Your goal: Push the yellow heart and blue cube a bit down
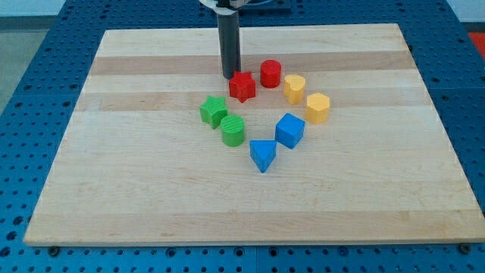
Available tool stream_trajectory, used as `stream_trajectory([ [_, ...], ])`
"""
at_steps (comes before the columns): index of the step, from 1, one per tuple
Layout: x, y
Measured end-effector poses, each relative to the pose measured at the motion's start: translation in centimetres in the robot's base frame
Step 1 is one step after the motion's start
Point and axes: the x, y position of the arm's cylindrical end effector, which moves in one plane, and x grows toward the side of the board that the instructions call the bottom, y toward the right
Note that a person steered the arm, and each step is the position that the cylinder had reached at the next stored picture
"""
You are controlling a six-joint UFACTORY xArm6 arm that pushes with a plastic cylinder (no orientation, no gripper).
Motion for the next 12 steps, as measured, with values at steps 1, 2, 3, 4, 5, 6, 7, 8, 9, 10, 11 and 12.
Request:
stream_trajectory([
  [1, 0.0, 0.0],
  [2, -0.1, 0.0],
  [3, -1.0, 1.4],
  [4, -1.5, 2.8],
  [5, -0.6, 3.7],
  [6, 1.1, 3.8],
  [7, 2.6, 3.8],
  [8, 4.6, 3.8],
  [9, 6.8, 3.9],
  [10, 8.0, 3.8],
  [11, 8.0, 2.1],
  [12, 9.4, 0.9],
])
